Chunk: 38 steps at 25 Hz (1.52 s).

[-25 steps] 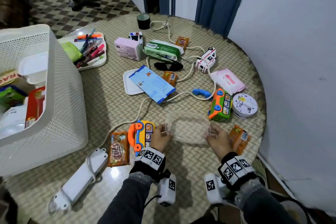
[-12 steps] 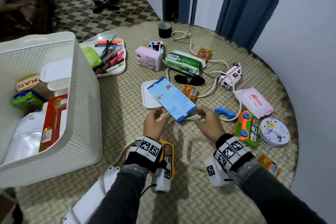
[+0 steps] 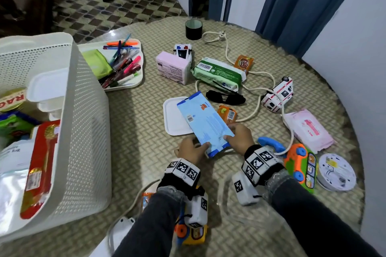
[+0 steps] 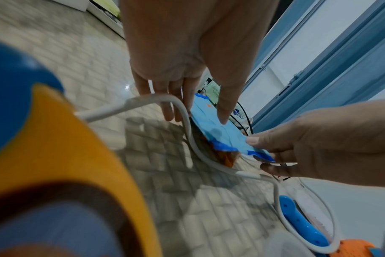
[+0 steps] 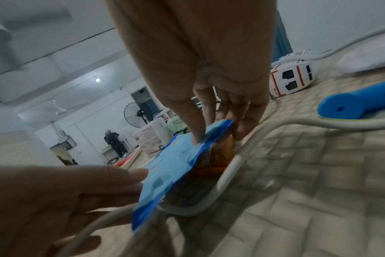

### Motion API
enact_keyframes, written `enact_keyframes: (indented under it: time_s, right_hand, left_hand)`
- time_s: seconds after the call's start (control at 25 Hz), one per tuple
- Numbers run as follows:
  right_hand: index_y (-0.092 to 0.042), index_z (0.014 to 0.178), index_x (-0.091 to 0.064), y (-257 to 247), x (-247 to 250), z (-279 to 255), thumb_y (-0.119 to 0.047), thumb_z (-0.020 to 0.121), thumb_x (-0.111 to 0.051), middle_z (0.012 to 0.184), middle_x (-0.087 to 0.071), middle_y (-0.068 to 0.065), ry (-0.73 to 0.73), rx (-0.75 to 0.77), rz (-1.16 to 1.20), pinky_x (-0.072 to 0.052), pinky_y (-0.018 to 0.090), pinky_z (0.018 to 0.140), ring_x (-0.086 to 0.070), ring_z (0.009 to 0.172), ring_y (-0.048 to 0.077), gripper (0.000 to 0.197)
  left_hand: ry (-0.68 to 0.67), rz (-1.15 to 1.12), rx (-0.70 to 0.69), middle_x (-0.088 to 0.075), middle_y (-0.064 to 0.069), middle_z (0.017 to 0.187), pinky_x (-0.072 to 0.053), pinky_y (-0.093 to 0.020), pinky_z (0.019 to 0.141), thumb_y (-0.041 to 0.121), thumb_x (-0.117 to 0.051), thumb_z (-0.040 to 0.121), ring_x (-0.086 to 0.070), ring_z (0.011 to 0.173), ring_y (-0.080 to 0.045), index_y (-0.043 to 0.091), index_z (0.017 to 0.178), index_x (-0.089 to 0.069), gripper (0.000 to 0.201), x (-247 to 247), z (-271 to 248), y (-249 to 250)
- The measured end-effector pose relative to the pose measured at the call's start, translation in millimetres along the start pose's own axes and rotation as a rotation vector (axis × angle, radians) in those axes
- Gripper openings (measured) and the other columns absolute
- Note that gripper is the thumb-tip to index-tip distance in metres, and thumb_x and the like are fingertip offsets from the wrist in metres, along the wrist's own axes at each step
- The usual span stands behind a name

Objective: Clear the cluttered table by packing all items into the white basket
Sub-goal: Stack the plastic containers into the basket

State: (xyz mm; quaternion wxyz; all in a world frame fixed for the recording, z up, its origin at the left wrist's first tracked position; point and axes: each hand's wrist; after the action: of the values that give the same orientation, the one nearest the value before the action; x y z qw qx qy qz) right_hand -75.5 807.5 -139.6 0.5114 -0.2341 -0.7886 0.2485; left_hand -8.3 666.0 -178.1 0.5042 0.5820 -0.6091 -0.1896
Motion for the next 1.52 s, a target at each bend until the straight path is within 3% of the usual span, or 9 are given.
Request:
enact_keyframes:
  time_s: [0.12, 0.4, 0.56, 0.68, 0.96, 1.12, 1.24, 1.44, 1.52]
  right_hand:
    - [-0.001, 0.12, -0.058, 12, 8, -4, -0.001, 0.084, -0.067, 0.116, -0.064, 0.013, 0.11, -0.062, 0.182, -0.039, 0.02, 0.076, -0.058, 0.102, 0.02, 0.037]
    - [0.002, 0.124, -0.051, 54, 25, -20, -0.003, 0.084, -0.067, 0.118, -0.061, 0.022, 0.196, -0.226, 0.214, -0.047, 0.036, 0.086, -0.058, 0.108, 0.033, 0.043]
    - [-0.005, 0.125, -0.055, 37, 18, -11, -0.005, 0.084, -0.062, 0.123, -0.051, 0.02, 0.312, -0.036, -0.082, -0.037, 0.039, 0.098, -0.046, 0.117, 0.036, 0.042]
    - [-0.003, 0.119, -0.06, -11, -6, 5, -0.002, 0.085, -0.062, 0.121, -0.054, 0.019, 0.172, 0.166, 0.031, -0.042, 0.036, 0.097, -0.053, 0.112, 0.032, 0.034]
    - [-0.002, 0.126, -0.055, -56, -55, 45, -0.007, 0.08, -0.068, 0.125, -0.06, 0.016, -0.161, 0.082, -0.033, -0.044, 0.038, 0.099, -0.054, 0.118, 0.031, 0.048]
    - [-0.002, 0.125, -0.054, -51, -64, 48, -0.005, 0.077, -0.072, 0.119, -0.063, 0.015, -0.125, 0.048, 0.109, -0.047, 0.045, 0.096, -0.058, 0.113, 0.031, 0.051]
    - [0.002, 0.121, -0.058, -46, -58, 37, 0.0, 0.078, -0.072, 0.115, -0.066, 0.015, -0.067, 0.017, 0.254, -0.049, 0.036, 0.094, -0.062, 0.106, 0.026, 0.046]
    - [-0.011, 0.125, -0.053, -36, -36, 3, 0.006, 0.078, -0.068, 0.115, -0.062, 0.007, -0.036, 0.122, 0.506, -0.05, 0.037, 0.092, -0.059, 0.105, 0.021, 0.052]
    - [-0.015, 0.129, -0.049, -31, -26, -15, 0.007, 0.083, -0.061, 0.118, -0.055, -0.001, -0.047, 0.204, 0.527, -0.051, 0.033, 0.089, -0.054, 0.103, 0.015, 0.053]
  left_hand:
    - [0.065, -0.141, -0.074, -0.061, -0.007, 0.118, -0.049, -0.01, 0.072, 0.009, -0.075, 0.078, -0.058, 0.09, -0.008, 0.001, 0.123, -0.056, 0.05, -5, -7, 6]
    - [-0.125, 0.095, -0.249, -0.057, -0.004, 0.131, -0.034, -0.033, 0.106, 0.018, -0.076, 0.079, -0.052, 0.12, -0.019, 0.013, 0.127, -0.057, 0.052, -26, -7, 26]
    - [-0.071, 0.054, -0.209, -0.058, -0.006, 0.129, -0.037, -0.023, 0.094, 0.017, -0.071, 0.083, -0.052, 0.119, -0.018, 0.01, 0.127, -0.057, 0.046, -14, 3, 25]
    - [0.062, -0.021, -0.181, -0.055, -0.006, 0.129, -0.035, -0.016, 0.089, 0.014, -0.07, 0.084, -0.051, 0.117, -0.016, 0.01, 0.127, -0.056, 0.045, 15, 18, 20]
    - [0.228, -0.047, 0.008, -0.058, -0.017, 0.126, -0.047, -0.043, 0.096, 0.002, -0.078, 0.071, -0.058, 0.114, -0.03, 0.003, 0.129, -0.052, 0.063, 63, 54, -22]
    - [0.289, -0.198, 0.035, -0.063, -0.014, 0.112, -0.051, -0.017, 0.072, -0.008, -0.071, 0.077, -0.062, 0.1, -0.026, -0.003, 0.128, -0.051, 0.055, 59, 45, -27]
    - [0.278, -0.34, 0.028, -0.057, -0.008, 0.102, -0.049, -0.01, 0.05, -0.012, -0.069, 0.076, -0.059, 0.08, -0.019, -0.002, 0.132, -0.047, 0.061, 60, 32, -20]
    - [0.204, -0.401, -0.025, -0.054, -0.001, 0.088, -0.058, -0.025, 0.062, -0.011, -0.074, 0.072, -0.057, 0.069, -0.015, 0.001, 0.127, -0.048, 0.061, 58, 0, -11]
    - [0.203, -0.439, -0.048, -0.051, 0.0, 0.085, -0.055, -0.019, 0.058, -0.011, -0.073, 0.074, -0.055, 0.066, -0.015, 0.005, 0.114, -0.047, 0.05, 49, -21, -8]
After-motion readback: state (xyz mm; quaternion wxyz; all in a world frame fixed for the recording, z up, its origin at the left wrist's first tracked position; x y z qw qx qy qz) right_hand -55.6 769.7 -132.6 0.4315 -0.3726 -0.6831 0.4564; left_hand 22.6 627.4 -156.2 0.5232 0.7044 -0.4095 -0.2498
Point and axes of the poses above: each hand's wrist, its own z-axis towards the middle knuckle, its own x-axis out of the back of the hand, y = z × x
